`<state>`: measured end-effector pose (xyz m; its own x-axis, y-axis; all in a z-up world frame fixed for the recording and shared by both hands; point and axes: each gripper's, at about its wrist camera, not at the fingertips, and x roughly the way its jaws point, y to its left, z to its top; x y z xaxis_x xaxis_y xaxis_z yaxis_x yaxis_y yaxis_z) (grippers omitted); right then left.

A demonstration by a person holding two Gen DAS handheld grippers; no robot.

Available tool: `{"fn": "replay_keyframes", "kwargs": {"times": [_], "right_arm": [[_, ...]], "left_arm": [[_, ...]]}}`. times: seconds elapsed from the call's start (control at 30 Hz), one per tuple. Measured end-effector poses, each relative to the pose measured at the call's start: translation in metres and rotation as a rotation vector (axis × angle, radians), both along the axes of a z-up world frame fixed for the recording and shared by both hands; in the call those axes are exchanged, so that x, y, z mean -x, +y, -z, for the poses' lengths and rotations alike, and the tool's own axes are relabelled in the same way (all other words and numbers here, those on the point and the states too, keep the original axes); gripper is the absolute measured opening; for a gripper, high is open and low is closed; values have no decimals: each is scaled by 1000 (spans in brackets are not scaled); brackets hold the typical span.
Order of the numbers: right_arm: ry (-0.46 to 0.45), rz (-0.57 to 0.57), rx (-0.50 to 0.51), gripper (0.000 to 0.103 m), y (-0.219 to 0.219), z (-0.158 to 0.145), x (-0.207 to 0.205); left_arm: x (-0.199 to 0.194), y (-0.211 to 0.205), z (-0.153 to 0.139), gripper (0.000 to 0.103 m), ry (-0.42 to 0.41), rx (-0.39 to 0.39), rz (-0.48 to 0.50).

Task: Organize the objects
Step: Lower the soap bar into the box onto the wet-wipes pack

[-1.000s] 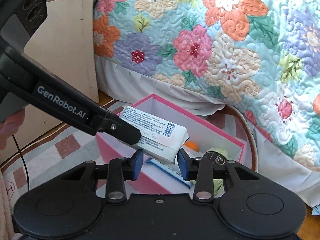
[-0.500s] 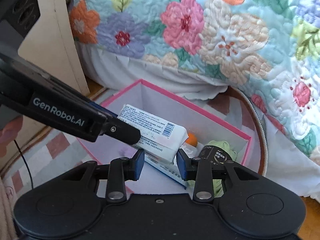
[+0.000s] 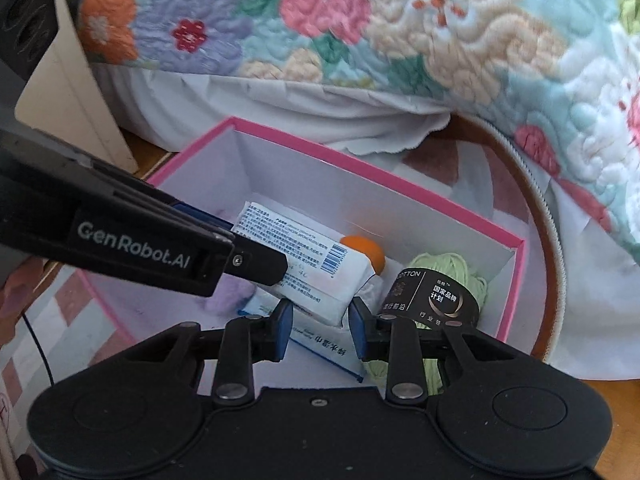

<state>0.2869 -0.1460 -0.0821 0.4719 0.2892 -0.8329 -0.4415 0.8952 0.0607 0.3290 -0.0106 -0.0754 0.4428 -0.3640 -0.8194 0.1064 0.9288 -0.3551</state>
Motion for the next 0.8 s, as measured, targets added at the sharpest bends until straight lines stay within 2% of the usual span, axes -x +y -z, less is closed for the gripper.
{"fn": "replay_keyframes", "kwargs": {"times": [0.33, 0.6, 0.8], "right_arm": [[82, 45, -54, 36, -7, 20, -22], [69, 33, 5, 38, -2, 30, -26], [44, 43, -15, 38, -9, 28, -23]], "left_arm": [[-11, 6, 24, 31, 21, 47, -55], [-18, 4, 40, 28, 43, 41, -71], [-19, -1, 41, 28, 30, 11, -76]]}}
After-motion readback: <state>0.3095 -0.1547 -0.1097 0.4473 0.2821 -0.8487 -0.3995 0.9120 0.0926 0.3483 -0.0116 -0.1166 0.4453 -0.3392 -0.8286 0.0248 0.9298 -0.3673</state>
